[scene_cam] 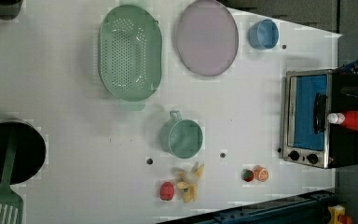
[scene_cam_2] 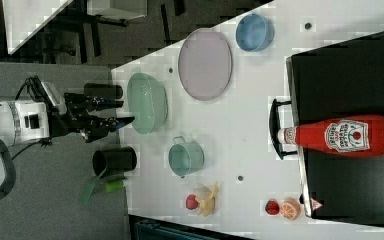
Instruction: Pick Ketchup from oven and place it on table.
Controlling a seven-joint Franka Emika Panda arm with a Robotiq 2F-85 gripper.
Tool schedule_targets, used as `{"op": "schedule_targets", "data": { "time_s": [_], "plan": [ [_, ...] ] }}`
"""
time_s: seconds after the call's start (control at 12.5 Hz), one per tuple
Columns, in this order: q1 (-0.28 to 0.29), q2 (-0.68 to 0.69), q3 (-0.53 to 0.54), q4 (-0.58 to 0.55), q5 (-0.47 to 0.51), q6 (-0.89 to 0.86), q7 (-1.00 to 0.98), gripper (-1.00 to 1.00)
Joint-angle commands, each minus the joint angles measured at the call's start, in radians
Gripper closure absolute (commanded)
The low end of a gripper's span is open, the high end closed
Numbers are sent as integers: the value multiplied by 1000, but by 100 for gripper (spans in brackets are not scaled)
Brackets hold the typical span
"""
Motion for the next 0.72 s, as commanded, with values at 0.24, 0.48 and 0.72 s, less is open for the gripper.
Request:
{"op": "schedule_targets", "data": {
  "time_s": [0.24,0.48,0.72],
  "plan": [
    [-27,-305,-13,-180,47,-145,74,-94],
    [-36,-291,-34,-180,44,-144,74,-100],
    [-62,-251,-114,-180,42,-122,74,-100]
  ]
}}
